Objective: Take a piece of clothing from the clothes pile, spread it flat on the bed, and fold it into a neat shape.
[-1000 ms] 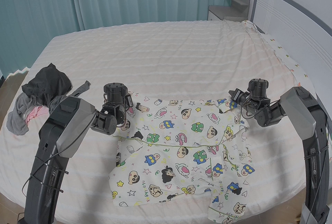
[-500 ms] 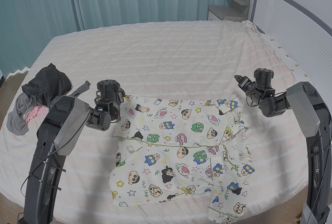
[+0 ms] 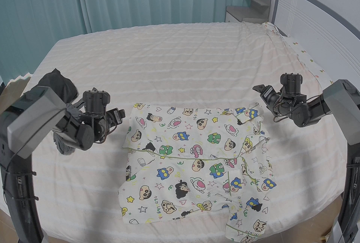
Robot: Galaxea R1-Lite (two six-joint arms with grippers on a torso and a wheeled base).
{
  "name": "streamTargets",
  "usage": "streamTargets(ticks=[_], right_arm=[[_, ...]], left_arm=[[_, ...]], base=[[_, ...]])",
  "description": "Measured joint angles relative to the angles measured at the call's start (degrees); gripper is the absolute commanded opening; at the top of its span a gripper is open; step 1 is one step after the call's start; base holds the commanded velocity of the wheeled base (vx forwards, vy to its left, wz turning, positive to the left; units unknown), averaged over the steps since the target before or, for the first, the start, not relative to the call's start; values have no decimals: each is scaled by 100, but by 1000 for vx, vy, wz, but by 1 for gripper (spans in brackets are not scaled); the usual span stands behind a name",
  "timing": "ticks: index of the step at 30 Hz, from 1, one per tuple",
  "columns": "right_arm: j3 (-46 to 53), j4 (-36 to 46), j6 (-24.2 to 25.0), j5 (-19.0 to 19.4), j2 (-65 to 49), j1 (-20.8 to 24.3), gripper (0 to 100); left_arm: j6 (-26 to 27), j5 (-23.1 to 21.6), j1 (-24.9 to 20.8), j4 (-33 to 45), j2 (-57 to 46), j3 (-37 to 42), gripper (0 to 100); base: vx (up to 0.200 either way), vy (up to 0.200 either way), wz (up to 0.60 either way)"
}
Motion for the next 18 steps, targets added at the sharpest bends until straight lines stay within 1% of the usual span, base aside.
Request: streamTargets(ticks=[7,9,10,14,16,18], right_arm=[[424,71,194,155,-228,210,100],[463,108,246,183,-217,277,100],[469,137,271,196,-199,329,100],[452,402,364,210,-99,489,100],[400,602,471,188,-27,612,100],[336,681,517,144,66,703,100]], left_arm=[[-523,-774,-199,-17,-1414,2026,100],[-874,-922,-304,-22,-1810,2577,100],[-1150,-1012,-389,-22,-2055,2894,100],[-1925,-1215,-603,-30,-2739,3716,100],[-2138,-1302,-723,-39,-3062,4069,100],[-2233,-1337,-806,-52,-3277,4268,100]], base=[[0,0,0],[0,0,0],[0,0,0],[0,0,0],[0,0,0],[0,0,0]])
